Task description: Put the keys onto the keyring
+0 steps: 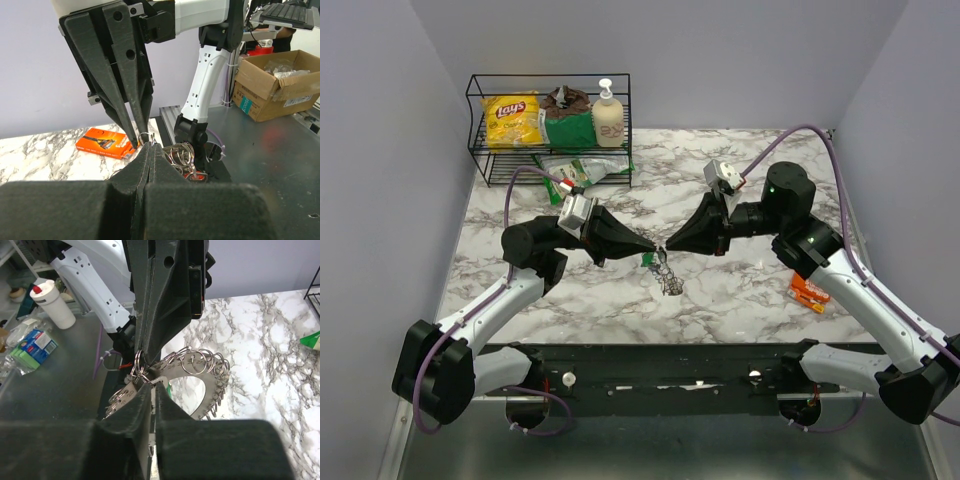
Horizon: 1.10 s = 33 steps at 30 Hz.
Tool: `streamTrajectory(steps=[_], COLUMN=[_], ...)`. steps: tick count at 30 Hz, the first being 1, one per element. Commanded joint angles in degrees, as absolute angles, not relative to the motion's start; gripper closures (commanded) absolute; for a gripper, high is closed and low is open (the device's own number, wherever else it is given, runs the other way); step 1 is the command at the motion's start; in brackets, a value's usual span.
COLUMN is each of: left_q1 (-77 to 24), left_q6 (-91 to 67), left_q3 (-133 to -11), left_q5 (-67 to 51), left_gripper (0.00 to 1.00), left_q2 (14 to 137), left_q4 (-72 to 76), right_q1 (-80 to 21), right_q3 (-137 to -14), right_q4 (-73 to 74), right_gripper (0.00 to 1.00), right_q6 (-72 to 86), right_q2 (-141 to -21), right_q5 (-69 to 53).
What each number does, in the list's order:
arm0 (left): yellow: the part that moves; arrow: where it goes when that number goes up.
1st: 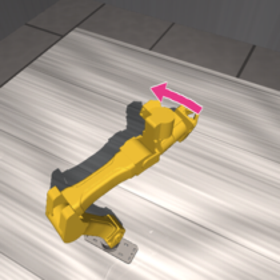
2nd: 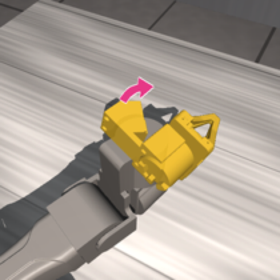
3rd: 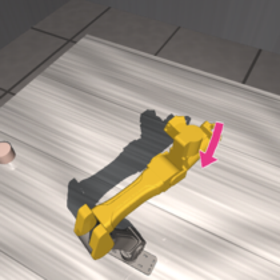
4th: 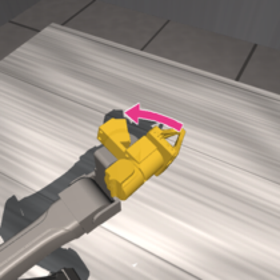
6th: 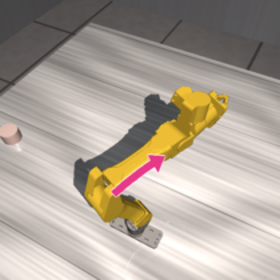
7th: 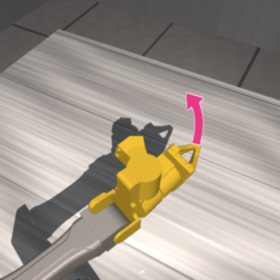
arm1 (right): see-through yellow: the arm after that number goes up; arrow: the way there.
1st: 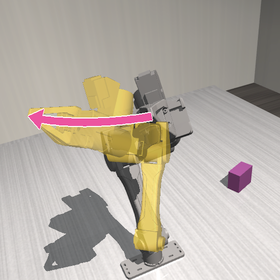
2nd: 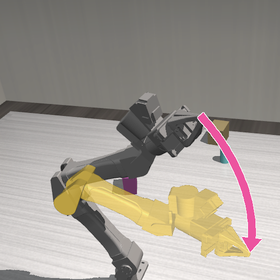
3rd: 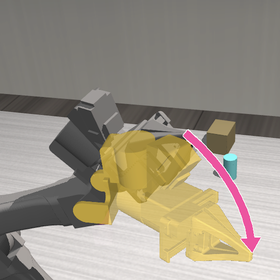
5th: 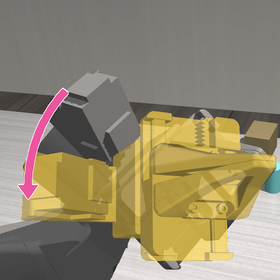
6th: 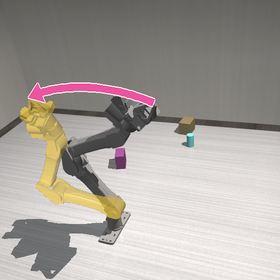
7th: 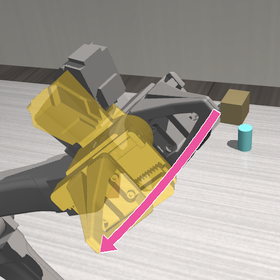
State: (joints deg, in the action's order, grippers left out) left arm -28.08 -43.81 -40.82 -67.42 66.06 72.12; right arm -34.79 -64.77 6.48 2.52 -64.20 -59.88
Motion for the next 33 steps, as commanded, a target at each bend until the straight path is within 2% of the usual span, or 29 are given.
streamTrajectory(steps=[1, 8, 25, 29, 33], left_q1=[-28.0, -28.1, -28.1, -28.1, -28.1], left_q6=[-44.2, -44.3, -49.7, -49.2, -49.0], left_q3=[-42.7, -42.5, -43.2, -43.1, -43.2], left_q5=[-66.8, -65.5, -64.7, -65.3, -65.6], left_gripper=[1.0, 1.0, 1.0, 1.0, 1.0], left_q2=[65.7, 65.5, 67.1, 67.1, 67.0], left_q4=[75.1, 76.2, 83.0, 82.6, 82.3], right_q1=[-34.6, -34.6, -34.6, -34.6, -34.7], right_q3=[-65.0, -63.2, -60.2, -59.9, -60.2], right_q4=[5.8, 5.8, 5.3, 5.4, 6.4], right_gripper=[0.89, 0.99, 0.99, 0.89, 0.66], right_q6=[2.7, 2.6, 2.2, 1.8, 0.6], right_q2=[-64.2, -63.7, -63.5, -60.9, -59.2], right_q5=[-61.3, -61.1, -60.1, -56.7, -55.5])
